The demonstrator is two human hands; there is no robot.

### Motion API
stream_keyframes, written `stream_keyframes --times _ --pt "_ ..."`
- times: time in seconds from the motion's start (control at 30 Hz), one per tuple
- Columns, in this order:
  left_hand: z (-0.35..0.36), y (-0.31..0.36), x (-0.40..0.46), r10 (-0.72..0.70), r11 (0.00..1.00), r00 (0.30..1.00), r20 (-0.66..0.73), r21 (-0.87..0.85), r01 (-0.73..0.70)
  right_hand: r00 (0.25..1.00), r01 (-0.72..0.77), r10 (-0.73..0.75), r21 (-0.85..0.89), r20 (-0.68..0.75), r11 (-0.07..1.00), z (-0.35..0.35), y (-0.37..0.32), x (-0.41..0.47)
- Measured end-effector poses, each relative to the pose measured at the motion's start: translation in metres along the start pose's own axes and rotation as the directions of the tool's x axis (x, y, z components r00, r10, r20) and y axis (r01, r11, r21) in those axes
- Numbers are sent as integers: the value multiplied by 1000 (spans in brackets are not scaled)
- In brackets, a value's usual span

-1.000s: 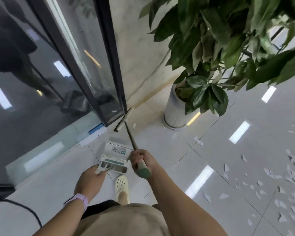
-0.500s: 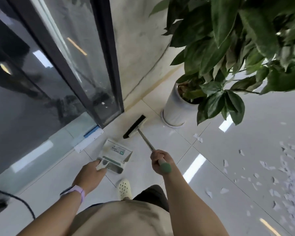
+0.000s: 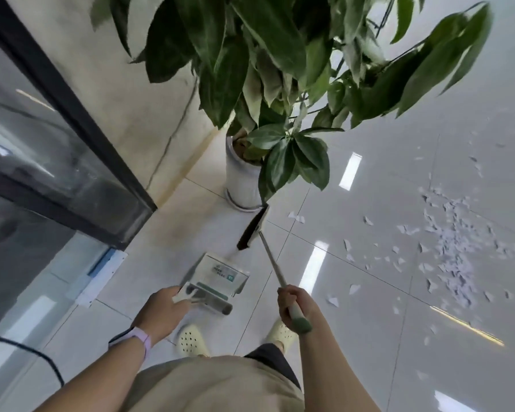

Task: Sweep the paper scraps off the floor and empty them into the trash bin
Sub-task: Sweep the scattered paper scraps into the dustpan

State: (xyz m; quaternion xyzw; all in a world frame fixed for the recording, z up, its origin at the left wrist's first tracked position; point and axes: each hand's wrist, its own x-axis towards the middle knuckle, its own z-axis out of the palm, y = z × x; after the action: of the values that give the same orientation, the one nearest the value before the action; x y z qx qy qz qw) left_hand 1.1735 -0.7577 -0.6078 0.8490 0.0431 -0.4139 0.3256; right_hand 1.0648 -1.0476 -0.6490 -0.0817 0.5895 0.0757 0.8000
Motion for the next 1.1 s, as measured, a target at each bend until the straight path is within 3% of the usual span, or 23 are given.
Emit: stream_keyframes --times 0.1,0.17,0.33,0.53,0.63,0.83,0.97,1.1 --pt "27 29 5 6 1000 1000 -2 11 -6 999 -36 37 49 -33 998 -23 -38 4" --pt "44 49 6 -3 1000 1000 2 2 3 996 21 -20 5 -85 1000 -30 -76 3" --pt "84 94 0 -7 996 997 -81 -93 0 992 118 -117 7 -56 993 -45 -144 -15" --pt "122 125 3 -113 973 972 -205 -220 67 991 -16 -10 196 135 981 -57 -184 -30" --pt "132 146 2 -127 971 964 -235 -226 73 970 -119 84 144 229 982 -50 -200 -35" --pt "149 169 2 -108 989 954 -279 -125 76 947 -184 181 -13 266 983 -18 -234 -31" --pt "155 173 -3 -105 992 943 -315 -96 79 959 -119 126 -41 256 992 -8 -263 -14" --pt "156 176 -3 -202 975 923 -328 -155 158 982 -66 70 -27 177 997 -35 -306 10"
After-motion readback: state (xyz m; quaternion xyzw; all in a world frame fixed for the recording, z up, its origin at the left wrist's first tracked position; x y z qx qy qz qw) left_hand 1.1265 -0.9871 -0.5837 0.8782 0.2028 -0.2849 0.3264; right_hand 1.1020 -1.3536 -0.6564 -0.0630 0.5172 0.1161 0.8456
